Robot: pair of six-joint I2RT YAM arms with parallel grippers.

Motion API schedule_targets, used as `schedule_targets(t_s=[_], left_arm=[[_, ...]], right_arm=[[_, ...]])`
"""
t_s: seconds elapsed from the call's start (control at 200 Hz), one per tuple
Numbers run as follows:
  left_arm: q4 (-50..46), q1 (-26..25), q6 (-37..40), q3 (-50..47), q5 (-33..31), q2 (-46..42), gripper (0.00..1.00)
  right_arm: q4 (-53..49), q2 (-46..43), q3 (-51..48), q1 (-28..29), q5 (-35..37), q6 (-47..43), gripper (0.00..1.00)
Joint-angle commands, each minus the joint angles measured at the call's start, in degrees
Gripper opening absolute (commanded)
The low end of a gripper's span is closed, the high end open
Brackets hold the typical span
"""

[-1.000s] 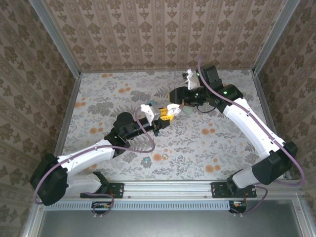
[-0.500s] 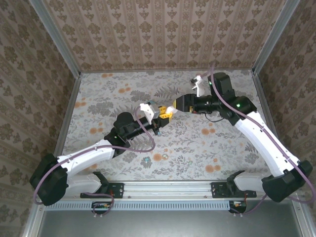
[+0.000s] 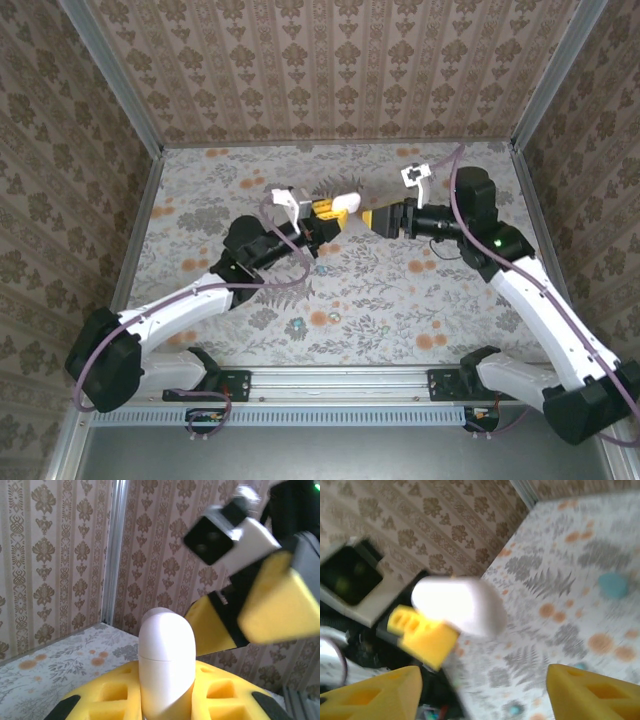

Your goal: Insert the wireless bluetooth earbuds into the charging case

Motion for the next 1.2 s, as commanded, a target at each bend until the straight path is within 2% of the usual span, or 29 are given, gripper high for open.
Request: schedule_targets(t_s=[0.0, 0.095, 0.2, 0.265, 0.355, 0.405, 0.555, 0.81, 0.965, 1.195], left_arm=[[3.00, 2.37, -6.60, 1.59, 5.91, -0.50, 0.07], [2.19, 4.27, -9.16, 2.13, 8.21, -0.85, 0.07], [-2.45, 6.38, -13.40, 2.54, 6.49, -0.76, 0.08], [-10.19, 7.58, -14.57, 4.54, 5.38, 0.17, 0.06], [-26.42, 8.19, -13.44, 9.54, 2.02, 3.05, 0.05], [-31.07, 8.52, -11.68, 11.47, 1.66, 5.94, 0.04], [-32.61, 9.48, -10.92, 15.22, 0.27, 17.15, 0.04], [-48.34, 10.03, -11.82, 35.92, 4.05, 39.43, 0.02], [-47.71, 10.29, -16.38, 39.06, 1.71, 45.07, 0.03], [-47.25, 10.91, -21.02, 43.69, 5.86, 51.51, 0.06]], right_arm=[[4.66, -2.19, -2.40, 0.01, 1.79, -20.19, 0.62], [3.55, -1.65, -1.59, 0.01, 0.34, -25.94, 0.57], [0.72, -0.90, 0.24, 0.01, 5.32, -22.19, 0.56], [-0.94, -0.98, 0.08, 0.04, 10.04, -18.83, 0.56], [-2.98, -1.74, -1.49, -0.11, 17.89, -12.99, 0.55], [-3.11, -2.56, -3.09, -0.37, 20.90, -9.71, 0.55], [-1.03, -4.82, -9.65, -1.41, 22.51, -3.83, 0.55], [-4.19, -4.11, -14.31, -3.18, 23.42, 0.70, 0.56], [-4.54, -4.14, -16.05, -3.34, 23.22, 0.53, 0.57], [-5.44, -1.26, -17.04, -4.39, 23.12, 0.39, 0.58]])
